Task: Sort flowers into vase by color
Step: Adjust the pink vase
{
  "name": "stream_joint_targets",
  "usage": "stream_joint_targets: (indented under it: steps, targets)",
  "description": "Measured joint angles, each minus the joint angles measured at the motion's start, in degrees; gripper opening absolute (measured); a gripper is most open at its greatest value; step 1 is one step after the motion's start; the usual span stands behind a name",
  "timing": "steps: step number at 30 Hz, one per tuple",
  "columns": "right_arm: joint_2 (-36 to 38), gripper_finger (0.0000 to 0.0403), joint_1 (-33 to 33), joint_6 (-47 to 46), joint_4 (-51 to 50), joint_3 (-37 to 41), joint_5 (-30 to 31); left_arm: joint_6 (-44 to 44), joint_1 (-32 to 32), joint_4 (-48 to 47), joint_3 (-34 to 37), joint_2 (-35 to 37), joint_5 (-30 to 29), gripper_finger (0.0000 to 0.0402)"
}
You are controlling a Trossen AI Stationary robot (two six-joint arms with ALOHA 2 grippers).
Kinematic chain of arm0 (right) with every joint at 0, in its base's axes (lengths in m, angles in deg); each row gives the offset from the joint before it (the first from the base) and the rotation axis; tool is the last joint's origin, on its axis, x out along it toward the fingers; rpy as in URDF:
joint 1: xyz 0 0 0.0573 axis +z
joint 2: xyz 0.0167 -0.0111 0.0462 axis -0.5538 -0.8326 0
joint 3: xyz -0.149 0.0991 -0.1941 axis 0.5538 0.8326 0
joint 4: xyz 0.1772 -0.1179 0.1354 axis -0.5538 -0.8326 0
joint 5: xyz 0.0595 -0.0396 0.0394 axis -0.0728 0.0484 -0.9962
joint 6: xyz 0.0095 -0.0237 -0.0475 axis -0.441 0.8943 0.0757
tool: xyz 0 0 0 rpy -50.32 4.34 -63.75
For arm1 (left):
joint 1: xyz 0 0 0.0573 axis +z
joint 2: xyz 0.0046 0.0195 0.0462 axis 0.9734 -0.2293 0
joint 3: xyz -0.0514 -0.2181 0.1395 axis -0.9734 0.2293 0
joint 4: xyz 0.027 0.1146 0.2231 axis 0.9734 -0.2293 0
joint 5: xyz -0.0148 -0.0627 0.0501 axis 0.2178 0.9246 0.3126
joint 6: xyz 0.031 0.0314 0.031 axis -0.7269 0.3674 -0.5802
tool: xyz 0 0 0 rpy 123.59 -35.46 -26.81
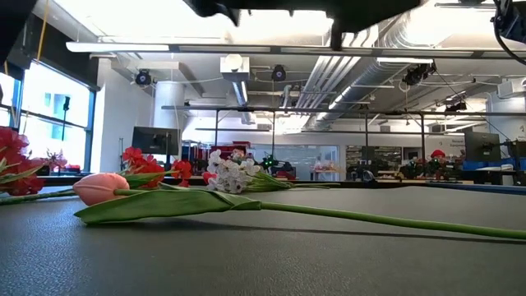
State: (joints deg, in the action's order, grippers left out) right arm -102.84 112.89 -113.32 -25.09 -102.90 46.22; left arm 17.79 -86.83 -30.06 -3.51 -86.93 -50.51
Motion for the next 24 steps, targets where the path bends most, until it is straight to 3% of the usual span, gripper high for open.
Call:
stream_joint_targets:
  steps: [5, 13, 19, 22, 24]
  targets:
    - [0.0, 0.0099, -2.9, -1.8, 0.6, 0.0, -1.1, -1.4, 0.0, -0.1, -6.8, -6.7, 3.8, 0.0226]
    - [0.0, 0.0099, -8.0, -5.8, -1.7, -2.4, -17.0, 0.6, -0.6, -2.1, -8.0, -7.7, 4.0, 0.0222]
    - [-0.6, 0.0099, -15.5, -10.5, -17.0, -12.2, -20.3, 0.6, -0.7, -2.9, -8.2, -6.3, 4.0, 0.021]
    - [-1.7, 0.0099, -20.7, -21.7, -31.9, -17.1, -25.2, 0.6, -0.7, -5.0, -8.1, -4.6, 3.7, 0.0208]
    - [-2.2, 0.0099, -24.0, -28.9, -41.7, -19.5, -32.1, 0.5, -0.7, -7.8, -8.1, -2.8, 2.8, 0.0207]
